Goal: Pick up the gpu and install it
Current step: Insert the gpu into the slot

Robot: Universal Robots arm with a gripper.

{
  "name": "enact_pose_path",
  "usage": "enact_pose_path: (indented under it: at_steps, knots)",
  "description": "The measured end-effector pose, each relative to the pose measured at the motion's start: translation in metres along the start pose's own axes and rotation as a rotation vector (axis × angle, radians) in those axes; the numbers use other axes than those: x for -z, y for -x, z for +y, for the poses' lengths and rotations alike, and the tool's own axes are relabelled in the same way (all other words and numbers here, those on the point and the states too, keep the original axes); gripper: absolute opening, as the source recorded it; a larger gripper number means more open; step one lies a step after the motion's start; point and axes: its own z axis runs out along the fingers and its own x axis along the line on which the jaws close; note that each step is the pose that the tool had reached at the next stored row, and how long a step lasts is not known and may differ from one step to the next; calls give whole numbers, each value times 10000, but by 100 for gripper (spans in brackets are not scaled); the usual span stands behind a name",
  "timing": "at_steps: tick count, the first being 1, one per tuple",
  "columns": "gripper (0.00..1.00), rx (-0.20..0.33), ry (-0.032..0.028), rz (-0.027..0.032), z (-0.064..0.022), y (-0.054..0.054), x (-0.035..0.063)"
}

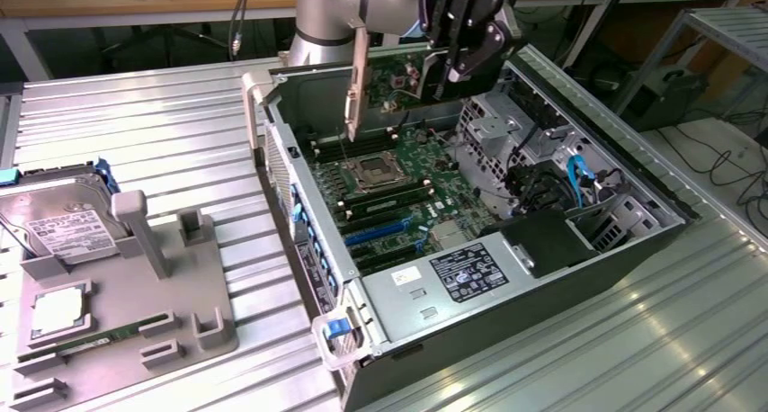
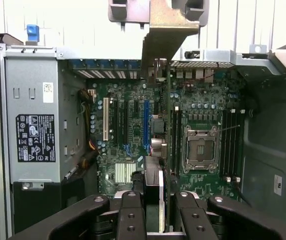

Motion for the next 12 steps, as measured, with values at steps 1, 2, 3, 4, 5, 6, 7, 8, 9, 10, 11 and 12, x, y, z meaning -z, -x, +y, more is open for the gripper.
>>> enact_pose_path:
  at_steps: [1, 2, 3, 4, 5, 6, 7, 8, 9, 10, 11, 12]
  knots:
    - [28, 90, 2, 0, 0, 0, 0]
    - [28, 162, 4, 0, 0, 0, 0]
    - [28, 264, 6, 0, 0, 0, 0]
    - [28, 357, 8, 2, 0, 0, 1]
    - [28, 464, 11, 2, 0, 0, 0]
    - [28, 549, 13, 1, 0, 0, 0]
    - [28, 647, 15, 2, 0, 0, 0]
    - [28, 726, 17, 2, 0, 0, 0]
    - [28, 820, 19, 2, 0, 0, 0]
    - [28, 844, 19, 0, 0, 0, -4]
    - [28, 836, 18, 0, 0, 0, -15]
    - [28, 814, 22, 1, 0, -1, -26]
